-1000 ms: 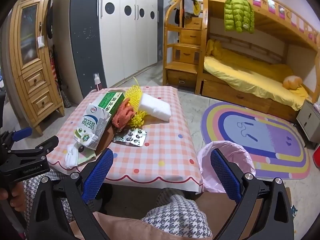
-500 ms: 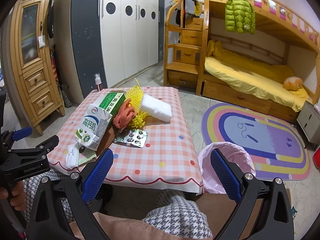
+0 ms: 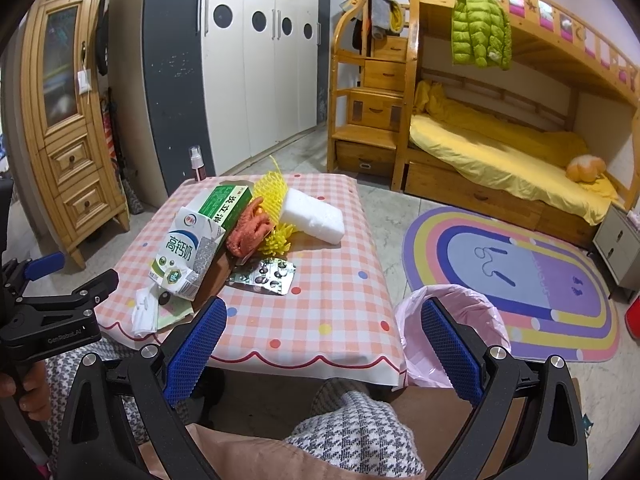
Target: Collect trash
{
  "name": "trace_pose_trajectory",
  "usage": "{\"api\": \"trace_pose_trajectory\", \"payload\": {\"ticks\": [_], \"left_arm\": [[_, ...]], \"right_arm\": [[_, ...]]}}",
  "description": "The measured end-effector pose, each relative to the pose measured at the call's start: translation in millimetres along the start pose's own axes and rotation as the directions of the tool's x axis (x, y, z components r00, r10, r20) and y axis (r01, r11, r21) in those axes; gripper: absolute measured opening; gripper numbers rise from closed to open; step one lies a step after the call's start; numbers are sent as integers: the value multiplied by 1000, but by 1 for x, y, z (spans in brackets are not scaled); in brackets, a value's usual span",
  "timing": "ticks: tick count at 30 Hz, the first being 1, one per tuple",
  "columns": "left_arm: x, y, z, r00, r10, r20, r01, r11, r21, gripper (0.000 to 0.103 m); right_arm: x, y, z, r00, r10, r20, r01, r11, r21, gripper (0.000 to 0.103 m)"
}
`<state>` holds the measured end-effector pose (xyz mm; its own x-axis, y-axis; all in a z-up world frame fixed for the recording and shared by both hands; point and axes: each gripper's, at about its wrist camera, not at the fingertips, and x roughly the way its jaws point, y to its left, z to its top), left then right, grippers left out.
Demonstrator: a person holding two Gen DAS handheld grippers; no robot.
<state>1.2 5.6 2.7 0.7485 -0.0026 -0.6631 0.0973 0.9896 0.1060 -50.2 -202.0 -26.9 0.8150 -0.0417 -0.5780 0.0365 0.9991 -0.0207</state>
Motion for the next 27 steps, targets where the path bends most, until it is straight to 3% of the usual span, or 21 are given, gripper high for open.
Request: {"api": "trace_pose_trajectory", "payload": {"ticks": [27], "left_arm": [[-3,8,3,1000,5,4,-5,1000,-2,96]], "right_arm": [[-1,3,0,1000,8,-1,-8,1000,-6,96]]}}
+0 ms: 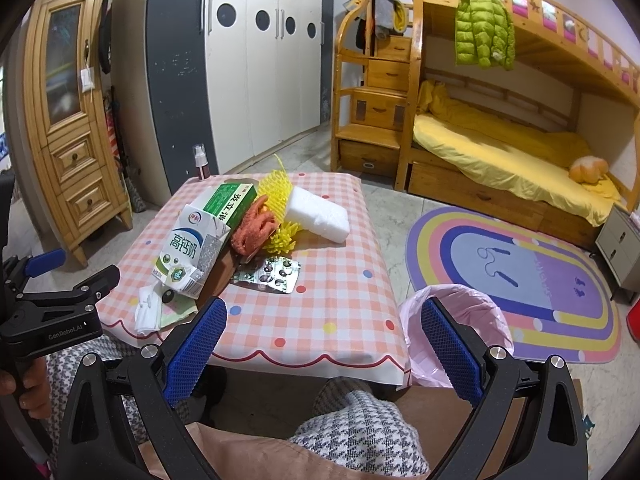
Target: Collect trash
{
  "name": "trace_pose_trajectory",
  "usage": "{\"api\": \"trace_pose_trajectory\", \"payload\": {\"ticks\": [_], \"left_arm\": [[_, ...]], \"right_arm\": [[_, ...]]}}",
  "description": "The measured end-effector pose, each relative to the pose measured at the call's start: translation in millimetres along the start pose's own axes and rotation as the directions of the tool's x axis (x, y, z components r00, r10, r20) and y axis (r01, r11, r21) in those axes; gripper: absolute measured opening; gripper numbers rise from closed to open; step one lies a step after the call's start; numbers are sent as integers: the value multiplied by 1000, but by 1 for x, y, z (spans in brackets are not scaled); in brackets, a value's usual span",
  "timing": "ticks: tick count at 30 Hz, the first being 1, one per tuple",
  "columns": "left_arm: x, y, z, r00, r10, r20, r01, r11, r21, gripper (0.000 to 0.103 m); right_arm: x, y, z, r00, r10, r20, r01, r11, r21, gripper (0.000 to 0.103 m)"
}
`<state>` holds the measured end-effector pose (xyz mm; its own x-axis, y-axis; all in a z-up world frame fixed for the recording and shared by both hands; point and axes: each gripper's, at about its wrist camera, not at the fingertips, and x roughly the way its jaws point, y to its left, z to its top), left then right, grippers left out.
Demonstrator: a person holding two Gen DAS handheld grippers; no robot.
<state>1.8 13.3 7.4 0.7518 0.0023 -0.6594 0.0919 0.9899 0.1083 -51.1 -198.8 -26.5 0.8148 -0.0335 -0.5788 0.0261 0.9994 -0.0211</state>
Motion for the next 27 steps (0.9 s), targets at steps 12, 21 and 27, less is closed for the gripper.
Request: {"api": "trace_pose_trajectory", "payload": {"ticks": [12,21,27], "left_arm": [[-11,8,-1,1000,26,9,-26,1000,-14,96],[-14,16,-4,999,43,2,-43,999,-30,96],[-15,20,-4,999,50,3,-50,998,-35,96]], "right_arm": [[0,3,6,1000,20,2,-20,1000,-4,97],[0,11,10,999,34,4,-34,999,-19,96],[-1,14,13,999,42,9,-42,999,-26,97]]}}
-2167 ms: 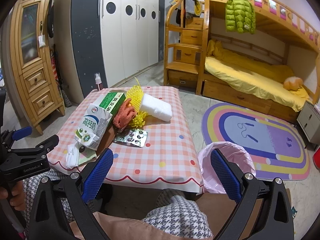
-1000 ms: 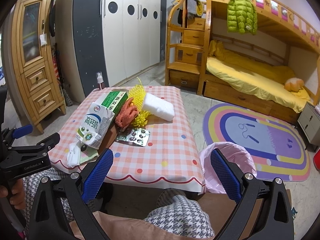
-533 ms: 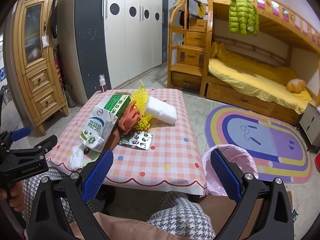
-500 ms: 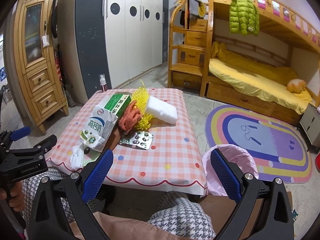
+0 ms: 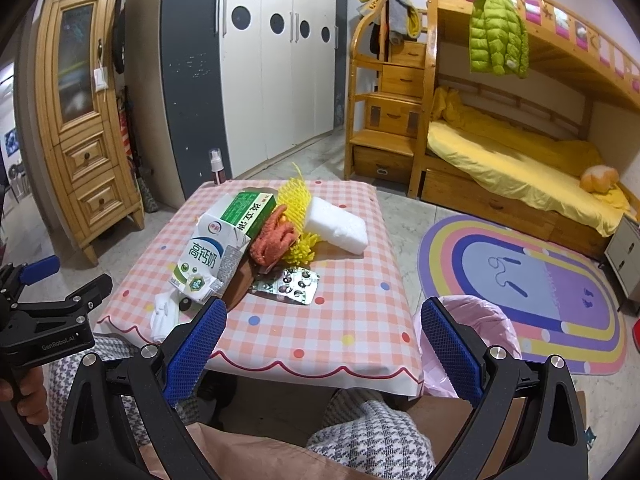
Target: Collect trash
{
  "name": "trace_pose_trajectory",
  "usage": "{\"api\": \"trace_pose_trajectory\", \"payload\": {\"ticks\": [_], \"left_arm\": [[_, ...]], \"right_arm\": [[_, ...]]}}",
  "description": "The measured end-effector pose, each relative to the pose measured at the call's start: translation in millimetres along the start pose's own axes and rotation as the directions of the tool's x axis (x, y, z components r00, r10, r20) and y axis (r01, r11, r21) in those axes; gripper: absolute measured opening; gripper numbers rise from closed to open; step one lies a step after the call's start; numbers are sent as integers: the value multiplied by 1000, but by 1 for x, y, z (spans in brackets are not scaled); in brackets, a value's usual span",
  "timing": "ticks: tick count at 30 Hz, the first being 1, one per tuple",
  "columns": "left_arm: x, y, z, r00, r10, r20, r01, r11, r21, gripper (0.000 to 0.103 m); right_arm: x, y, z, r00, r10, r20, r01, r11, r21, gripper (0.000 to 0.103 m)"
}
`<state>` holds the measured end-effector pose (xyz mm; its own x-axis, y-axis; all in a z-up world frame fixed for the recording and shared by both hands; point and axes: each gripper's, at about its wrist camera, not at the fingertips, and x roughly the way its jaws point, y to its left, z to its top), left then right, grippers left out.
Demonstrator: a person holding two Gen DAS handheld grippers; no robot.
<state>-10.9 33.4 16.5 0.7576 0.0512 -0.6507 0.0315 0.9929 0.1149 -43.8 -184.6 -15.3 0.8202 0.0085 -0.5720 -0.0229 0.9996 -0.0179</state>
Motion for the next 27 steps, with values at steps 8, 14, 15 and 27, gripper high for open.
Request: {"api": "trace_pose_trajectory", "payload": {"ticks": [8,14,15,27], "left_arm": [[2,6,1,1000,10,-3,-10,1000,-10,96],[5,8,2,1000,9,-6,-9,1000,-8,96],[6,8,2,1000,8,-6,-8,1000,-7,96],[18,5,5,1000,6,-19,-6,1000,-8,96]], "right_arm": [[3,6,7,1000,14,11,-14,1000,-13,97],[9,7,10,1000,23,9,-22,1000,-19,97],[9,7,10,1000,24,10,-23,1000,-19,97],[21,4,14,999,37,11,-37,999,-16,97]]}}
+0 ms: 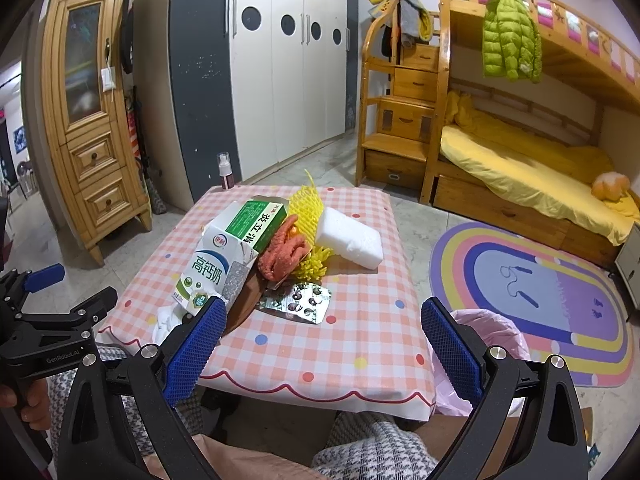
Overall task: Collect trash
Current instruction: 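Reach the left gripper to the white milk carton and grasp it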
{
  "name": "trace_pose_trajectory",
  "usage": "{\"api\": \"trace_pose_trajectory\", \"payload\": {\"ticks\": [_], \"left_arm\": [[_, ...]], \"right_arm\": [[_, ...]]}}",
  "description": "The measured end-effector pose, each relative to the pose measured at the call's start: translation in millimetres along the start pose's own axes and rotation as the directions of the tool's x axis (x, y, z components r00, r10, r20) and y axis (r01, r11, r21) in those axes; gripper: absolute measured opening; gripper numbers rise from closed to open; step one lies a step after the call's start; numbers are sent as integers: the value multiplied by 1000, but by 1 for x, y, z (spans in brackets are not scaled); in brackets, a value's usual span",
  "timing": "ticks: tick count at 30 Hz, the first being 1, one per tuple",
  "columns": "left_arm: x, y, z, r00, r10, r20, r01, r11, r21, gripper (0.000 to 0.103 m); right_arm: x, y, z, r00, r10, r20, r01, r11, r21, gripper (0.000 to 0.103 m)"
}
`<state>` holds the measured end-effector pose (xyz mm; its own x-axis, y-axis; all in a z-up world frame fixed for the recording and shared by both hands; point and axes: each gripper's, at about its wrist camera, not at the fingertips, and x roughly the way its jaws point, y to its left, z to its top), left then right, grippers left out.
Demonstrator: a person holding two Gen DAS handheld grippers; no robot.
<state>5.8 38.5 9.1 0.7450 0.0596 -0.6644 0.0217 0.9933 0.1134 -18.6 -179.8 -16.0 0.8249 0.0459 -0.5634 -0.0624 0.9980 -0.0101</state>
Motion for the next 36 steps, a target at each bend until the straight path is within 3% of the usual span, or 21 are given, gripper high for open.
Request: {"api": "trace_pose_trajectory", "payload": {"ticks": [8,14,19,25,34,35,36], "left_arm": [[19,12,3,1000,0,-17,-1,999,-43,96],[35,14,-1,998,-47,-32,45,998,-49,96],[53,-7,-8,988,-135,-71,136,991,1,96],[80,-44,-3,989,-134,-62,140,985,103,96],[122,-74,13,981,-170,-88,183,967,176,96],[126,-76,14,981,-169,-92,184,966,184,96],[131,-76,15,980,-169,-106,186,965,186,84]], "right_arm": [[14,-10,8,999,-5,41,5,1000,4,97],[25,-27,9,997,31,73,-34,998,50,97],[43,-28,9,998,60,28,-61,997,52,97],[55,-32,6,1000,17,11,-18,998,52,97],[66,-47,4,1000,-19,-18,20,997,75,97],[67,-48,3,999,-19,-26,21,997,77,97],[68,-48,3,999,-18,-32,21,997,77,97]]}}
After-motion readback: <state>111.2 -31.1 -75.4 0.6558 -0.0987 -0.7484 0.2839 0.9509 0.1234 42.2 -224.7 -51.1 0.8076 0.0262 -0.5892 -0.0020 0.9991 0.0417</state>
